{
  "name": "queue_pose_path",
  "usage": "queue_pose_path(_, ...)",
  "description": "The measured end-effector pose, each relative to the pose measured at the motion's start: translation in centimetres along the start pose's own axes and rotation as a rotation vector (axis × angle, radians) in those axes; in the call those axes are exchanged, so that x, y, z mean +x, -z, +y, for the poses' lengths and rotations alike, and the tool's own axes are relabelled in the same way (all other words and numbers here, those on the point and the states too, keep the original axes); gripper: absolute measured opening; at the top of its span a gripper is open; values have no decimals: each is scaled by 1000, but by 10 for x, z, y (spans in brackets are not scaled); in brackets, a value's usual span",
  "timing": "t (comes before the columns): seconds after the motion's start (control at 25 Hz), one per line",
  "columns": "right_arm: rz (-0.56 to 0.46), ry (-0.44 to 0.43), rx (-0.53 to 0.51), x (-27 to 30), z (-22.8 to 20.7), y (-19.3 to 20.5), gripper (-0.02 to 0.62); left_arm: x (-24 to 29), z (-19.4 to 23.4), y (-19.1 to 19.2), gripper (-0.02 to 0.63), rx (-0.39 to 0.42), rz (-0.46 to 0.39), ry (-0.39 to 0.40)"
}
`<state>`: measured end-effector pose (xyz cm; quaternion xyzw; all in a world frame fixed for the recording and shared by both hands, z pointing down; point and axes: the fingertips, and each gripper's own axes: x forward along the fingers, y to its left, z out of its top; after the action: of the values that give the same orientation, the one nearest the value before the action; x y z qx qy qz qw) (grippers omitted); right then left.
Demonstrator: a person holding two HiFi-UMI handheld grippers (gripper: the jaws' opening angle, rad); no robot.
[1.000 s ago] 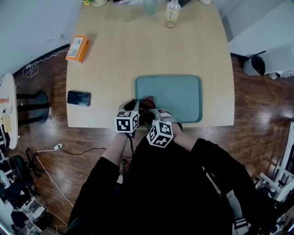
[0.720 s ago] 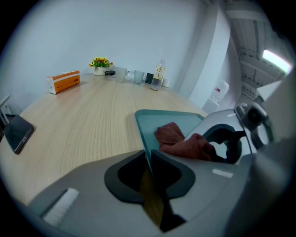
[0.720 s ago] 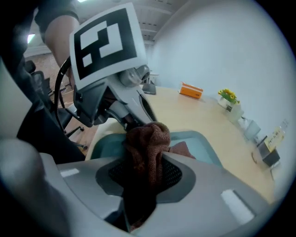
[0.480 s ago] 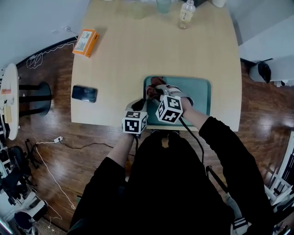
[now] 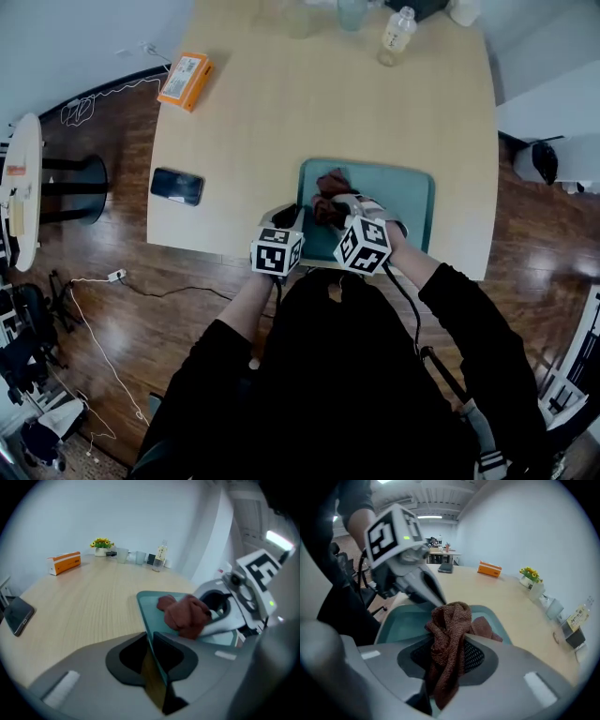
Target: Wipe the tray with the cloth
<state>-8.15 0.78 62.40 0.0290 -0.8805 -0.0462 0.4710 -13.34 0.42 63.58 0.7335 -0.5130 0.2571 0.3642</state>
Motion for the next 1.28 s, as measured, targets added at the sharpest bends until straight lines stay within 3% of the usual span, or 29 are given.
queue_pose_path(0.16, -41, -74, -26, -21, 77, 15, 110, 0, 0, 0, 26, -1, -1, 2)
queue_pose_path(0.24, -62, -75, -8, -26, 94, 19, 104, -1, 0, 1, 27, 1, 0, 5)
queue_pose_path(0.36, -74, -88, 59, -26, 95, 22, 104, -2, 0, 3, 26, 6, -1, -5)
queue_pose_path(0.64, -67, -88, 2, -27, 89, 24, 106, 0, -2, 0, 26, 12, -6, -8)
queue_pose_path(0.8, -49, -44, -26, -23, 52, 29, 106, -1, -2, 0, 26, 9, -6, -6)
queue_pose_path(1.08, 9, 74, 26, -18, -66, 44, 106, -1, -3, -1, 26, 9, -6, -8)
queue_pose_path(1.28, 26, 86, -24, -17, -90, 44, 106, 0, -2, -2, 26, 7, -7, -9)
